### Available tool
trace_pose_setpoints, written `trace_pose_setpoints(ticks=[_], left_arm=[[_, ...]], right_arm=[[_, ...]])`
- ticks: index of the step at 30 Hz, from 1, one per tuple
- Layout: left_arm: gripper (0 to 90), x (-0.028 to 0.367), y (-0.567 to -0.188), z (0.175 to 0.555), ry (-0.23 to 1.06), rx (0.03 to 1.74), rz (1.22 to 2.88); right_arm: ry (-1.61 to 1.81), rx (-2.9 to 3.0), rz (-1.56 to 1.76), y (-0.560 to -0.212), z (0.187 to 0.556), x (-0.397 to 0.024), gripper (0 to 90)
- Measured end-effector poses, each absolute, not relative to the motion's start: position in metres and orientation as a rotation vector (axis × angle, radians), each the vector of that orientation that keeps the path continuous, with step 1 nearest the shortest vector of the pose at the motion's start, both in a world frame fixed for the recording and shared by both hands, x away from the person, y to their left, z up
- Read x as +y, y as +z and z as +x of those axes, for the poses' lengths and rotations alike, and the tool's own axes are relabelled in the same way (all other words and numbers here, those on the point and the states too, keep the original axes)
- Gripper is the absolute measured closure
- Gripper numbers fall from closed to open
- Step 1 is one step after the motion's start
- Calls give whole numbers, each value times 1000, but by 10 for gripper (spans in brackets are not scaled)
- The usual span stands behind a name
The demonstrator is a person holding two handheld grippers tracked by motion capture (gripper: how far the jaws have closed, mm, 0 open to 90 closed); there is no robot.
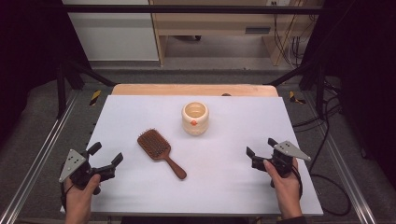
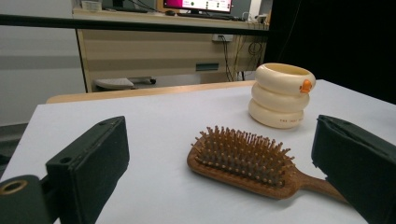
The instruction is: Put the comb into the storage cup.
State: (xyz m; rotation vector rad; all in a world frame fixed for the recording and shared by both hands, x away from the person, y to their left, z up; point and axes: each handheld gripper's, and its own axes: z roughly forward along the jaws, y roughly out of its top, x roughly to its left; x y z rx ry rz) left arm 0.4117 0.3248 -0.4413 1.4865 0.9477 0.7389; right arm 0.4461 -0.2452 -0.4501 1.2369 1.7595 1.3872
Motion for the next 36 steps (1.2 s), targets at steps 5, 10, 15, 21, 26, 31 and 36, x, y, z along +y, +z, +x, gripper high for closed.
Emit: trace_pose_setpoints(ticks=[5,10,15,21,26,31,36], left_arm=[[83,309,-441,410,719,959,1531],[182,288,-439,409,692,948,1596],[337,268,-437,412,644,953,1642],[520,246,-437,416,584,948,1702],[672,222,-434,424,522,939,1738],[840,199,-434,433,459,922,1783],[894,174,-441,441,399,921,1826]], right_arm=[[1379,1775,1239,-451,447,-242,54],[1373,1795,1240,-452,448,-240,53],[1366,1819,1228,-452,448,-237,52],[1365,1830,1228,-453,449,-236,53],[1364,1833,1221,-453,449,-235,53],[1365,1839,1220,-453,449,-235,55],[1367,1842,1220,-453,449,-235,55]])
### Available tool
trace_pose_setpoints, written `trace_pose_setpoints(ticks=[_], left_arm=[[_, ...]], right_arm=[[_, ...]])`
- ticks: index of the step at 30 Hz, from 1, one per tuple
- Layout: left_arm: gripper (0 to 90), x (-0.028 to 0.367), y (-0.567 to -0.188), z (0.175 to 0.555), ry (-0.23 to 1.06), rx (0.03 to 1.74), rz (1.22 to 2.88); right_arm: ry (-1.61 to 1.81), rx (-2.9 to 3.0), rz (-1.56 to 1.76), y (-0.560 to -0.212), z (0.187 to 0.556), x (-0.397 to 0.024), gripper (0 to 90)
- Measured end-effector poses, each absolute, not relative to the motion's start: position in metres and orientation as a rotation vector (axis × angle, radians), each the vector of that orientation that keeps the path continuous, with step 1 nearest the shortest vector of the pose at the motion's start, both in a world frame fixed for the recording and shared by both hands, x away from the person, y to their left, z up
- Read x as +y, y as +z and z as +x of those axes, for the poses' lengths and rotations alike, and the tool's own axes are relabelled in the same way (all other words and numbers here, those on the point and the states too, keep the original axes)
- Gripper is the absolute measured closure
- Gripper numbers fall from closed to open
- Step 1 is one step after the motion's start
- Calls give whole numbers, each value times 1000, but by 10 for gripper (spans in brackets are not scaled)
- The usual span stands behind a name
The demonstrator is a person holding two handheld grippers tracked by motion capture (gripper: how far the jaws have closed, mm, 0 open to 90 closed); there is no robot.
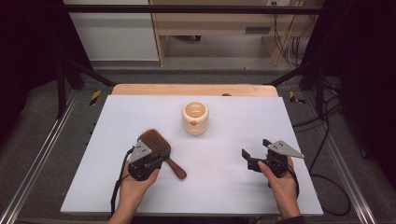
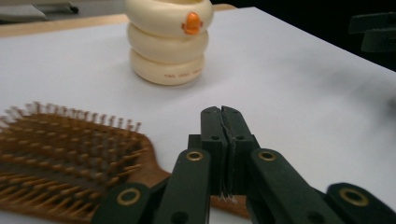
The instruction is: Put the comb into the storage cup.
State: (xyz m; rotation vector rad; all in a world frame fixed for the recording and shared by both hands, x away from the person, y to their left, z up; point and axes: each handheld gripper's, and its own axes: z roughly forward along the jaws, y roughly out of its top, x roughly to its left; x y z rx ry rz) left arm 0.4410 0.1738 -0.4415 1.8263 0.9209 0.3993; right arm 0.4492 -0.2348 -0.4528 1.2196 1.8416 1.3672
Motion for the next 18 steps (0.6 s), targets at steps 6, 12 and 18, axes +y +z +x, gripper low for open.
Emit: trace_pose_setpoints(ticks=[6,12,18], left_arm=[[898,151,-455,449,334,938,1904],[898,135,-467,453,283,938,2013],[898,128,-474,456,259,949,2059]], right_arm=[[1371,1851,1215,-453,450,-235,60],[1367,1860,1205,-453,450,-234,60],[1367,1862,1204,-453,449,-234,60]])
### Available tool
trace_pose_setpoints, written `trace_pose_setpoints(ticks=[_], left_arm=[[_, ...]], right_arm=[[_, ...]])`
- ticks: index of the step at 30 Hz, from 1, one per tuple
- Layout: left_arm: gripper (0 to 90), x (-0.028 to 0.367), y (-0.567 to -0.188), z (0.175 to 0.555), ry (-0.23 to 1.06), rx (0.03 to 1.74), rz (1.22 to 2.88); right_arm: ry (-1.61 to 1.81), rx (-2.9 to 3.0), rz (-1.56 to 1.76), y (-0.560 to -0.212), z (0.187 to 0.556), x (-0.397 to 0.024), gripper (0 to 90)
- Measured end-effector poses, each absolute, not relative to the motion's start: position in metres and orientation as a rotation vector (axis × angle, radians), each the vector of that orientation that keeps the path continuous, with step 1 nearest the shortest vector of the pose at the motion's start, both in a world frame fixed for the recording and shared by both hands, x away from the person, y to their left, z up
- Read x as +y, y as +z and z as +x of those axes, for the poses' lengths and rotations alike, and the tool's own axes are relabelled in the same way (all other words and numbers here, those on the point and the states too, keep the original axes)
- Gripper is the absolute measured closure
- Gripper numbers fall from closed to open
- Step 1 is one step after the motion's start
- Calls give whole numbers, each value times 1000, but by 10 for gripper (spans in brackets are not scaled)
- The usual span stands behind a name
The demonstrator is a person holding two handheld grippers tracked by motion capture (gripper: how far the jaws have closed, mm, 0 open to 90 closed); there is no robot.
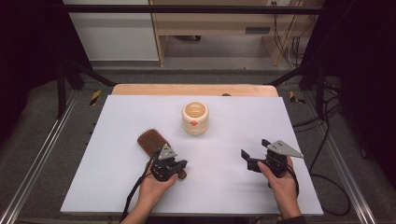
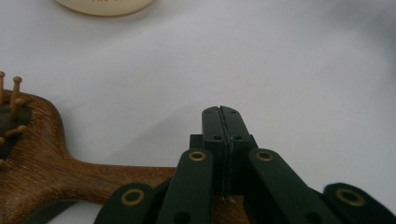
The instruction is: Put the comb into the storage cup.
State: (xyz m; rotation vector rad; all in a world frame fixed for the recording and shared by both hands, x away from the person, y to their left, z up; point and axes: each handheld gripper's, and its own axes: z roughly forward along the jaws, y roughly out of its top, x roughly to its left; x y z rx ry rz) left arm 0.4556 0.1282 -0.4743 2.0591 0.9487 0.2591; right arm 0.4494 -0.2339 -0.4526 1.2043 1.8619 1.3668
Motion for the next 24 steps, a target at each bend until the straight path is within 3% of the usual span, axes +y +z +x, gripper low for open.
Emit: trace_pose_setpoints(ticks=[11,24], left_arm=[[899,135,-475,448,245,938,2127],[899,180,-475,428,297,1016,2100]], right_arm=[[1368,1864,1203,-453,449,-234,59],[1378,1877,1215,-452,448,-237,62]])
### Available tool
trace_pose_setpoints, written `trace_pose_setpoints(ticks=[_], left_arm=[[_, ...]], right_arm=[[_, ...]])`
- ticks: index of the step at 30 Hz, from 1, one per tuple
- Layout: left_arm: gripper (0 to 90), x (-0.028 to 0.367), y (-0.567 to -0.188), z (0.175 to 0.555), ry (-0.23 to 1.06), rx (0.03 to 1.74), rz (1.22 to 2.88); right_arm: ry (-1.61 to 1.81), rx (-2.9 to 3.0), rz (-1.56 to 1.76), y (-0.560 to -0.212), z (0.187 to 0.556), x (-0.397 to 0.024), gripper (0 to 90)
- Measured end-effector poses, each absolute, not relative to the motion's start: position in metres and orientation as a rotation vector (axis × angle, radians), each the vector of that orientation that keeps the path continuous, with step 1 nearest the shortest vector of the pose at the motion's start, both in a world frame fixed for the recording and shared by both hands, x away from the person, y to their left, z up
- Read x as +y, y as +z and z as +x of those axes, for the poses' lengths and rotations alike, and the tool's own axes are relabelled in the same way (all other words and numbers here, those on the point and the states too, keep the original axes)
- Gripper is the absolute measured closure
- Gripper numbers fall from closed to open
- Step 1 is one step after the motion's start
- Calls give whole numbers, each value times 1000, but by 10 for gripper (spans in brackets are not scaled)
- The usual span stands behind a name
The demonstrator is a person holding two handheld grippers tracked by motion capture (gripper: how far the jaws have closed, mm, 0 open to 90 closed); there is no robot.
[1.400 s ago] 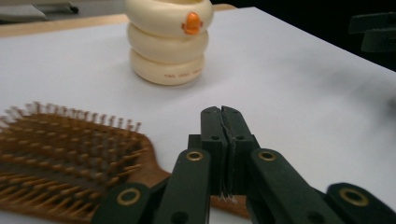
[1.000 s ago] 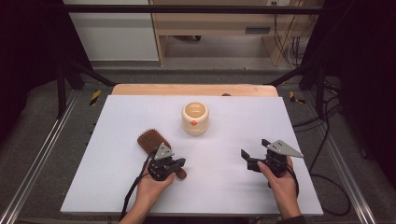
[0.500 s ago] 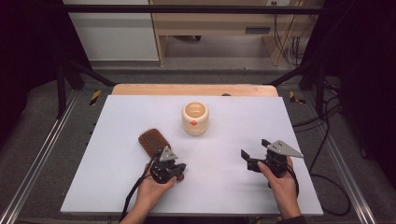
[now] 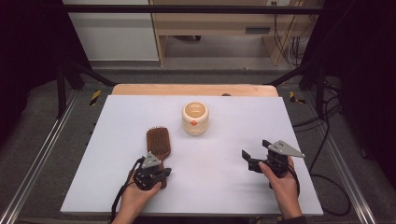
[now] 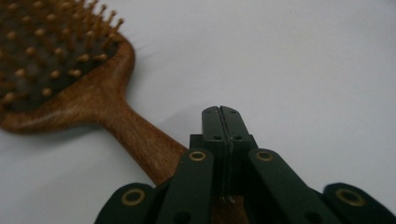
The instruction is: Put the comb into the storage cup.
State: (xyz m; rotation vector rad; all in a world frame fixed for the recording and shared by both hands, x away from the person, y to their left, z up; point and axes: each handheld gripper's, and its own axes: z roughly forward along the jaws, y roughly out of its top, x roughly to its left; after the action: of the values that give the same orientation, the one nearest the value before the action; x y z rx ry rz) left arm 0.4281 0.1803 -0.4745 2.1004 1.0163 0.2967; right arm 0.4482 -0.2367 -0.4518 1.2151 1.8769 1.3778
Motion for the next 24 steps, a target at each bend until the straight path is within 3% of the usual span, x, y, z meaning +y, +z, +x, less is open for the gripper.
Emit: trace_pose_setpoints(ticks=[24], left_arm=[[898,249,-466,431,410,1127,2099]], right_arm=[[1386,1895,1195,-452,447,-237,49]])
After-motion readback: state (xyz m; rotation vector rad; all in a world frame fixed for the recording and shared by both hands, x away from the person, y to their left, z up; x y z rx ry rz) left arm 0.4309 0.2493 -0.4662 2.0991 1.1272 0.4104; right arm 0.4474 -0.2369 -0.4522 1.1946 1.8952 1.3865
